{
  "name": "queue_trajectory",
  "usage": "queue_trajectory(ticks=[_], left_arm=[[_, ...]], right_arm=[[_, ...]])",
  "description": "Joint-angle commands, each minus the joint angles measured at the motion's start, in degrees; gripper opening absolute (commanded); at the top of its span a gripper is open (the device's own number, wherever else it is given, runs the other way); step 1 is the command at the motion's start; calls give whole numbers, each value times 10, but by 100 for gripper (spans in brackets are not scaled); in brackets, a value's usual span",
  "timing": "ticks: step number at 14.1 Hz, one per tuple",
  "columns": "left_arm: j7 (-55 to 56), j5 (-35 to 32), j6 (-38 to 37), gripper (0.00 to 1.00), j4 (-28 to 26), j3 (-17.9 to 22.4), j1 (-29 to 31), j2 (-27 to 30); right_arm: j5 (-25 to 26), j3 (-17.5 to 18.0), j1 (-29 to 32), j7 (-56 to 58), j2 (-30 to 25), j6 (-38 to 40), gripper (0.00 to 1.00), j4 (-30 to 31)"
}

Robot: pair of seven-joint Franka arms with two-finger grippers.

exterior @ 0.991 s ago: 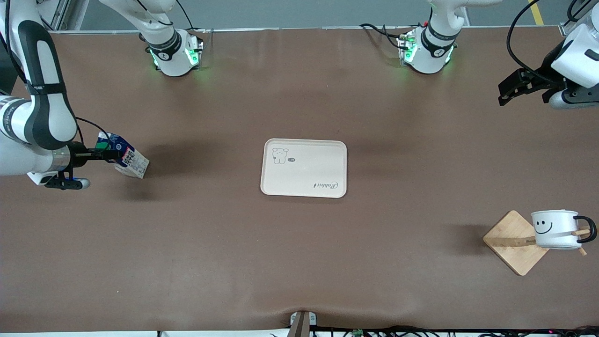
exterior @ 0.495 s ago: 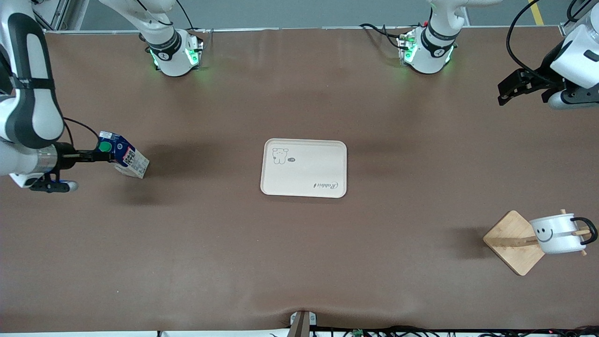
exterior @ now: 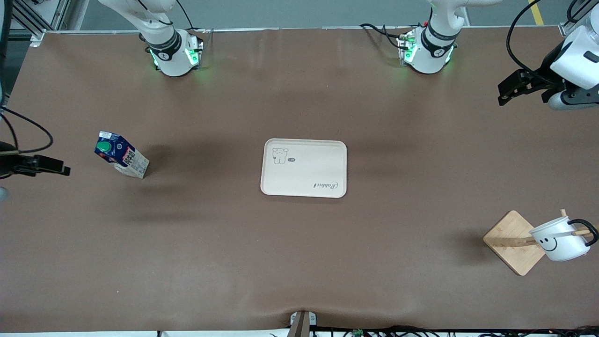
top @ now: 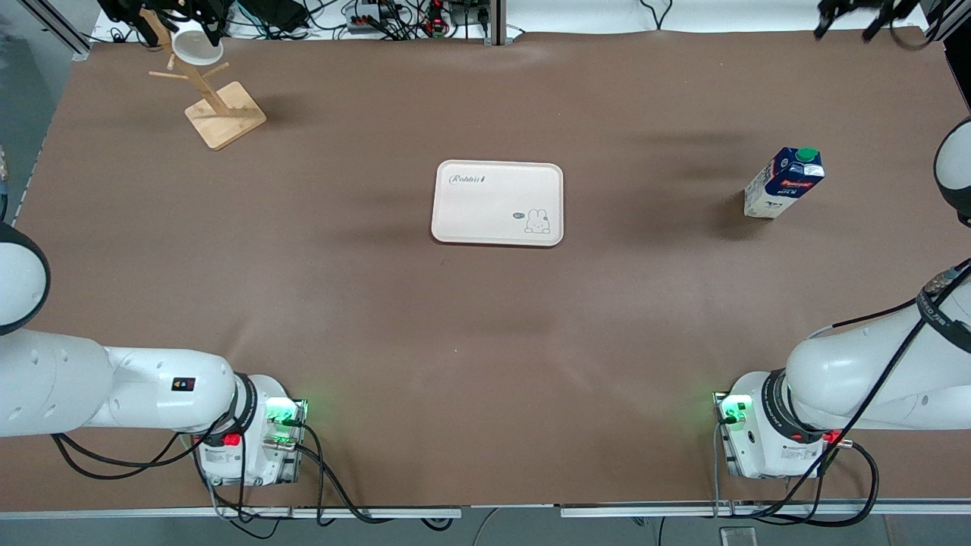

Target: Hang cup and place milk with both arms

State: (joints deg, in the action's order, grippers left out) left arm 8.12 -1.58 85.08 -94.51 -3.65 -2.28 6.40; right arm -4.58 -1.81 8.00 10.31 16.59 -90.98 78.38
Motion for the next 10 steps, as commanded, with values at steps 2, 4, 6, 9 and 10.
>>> queue_trajectory(ticks=[2, 4, 6, 9, 10], left_arm=[[4, 4, -8, 100, 0, -2, 4, 5], [4, 4, -8, 100, 0, 0, 4, 5], [4, 4, -8, 100, 0, 0, 4, 5], [4, 4, -8, 100, 0, 1, 4, 5], [4, 4, -8, 100, 0, 1, 4, 5]], right_arm=[[7, 1, -7, -5, -9, 92, 100, -73], [8, -1, -8, -6, -58, 164, 100, -58], [9, 0, -11, -18, -103, 173, 100, -24], [18, 8, -28, -18, -209, 135, 100, 108], [21, 13, -40, -18, -249, 102, 100, 166]])
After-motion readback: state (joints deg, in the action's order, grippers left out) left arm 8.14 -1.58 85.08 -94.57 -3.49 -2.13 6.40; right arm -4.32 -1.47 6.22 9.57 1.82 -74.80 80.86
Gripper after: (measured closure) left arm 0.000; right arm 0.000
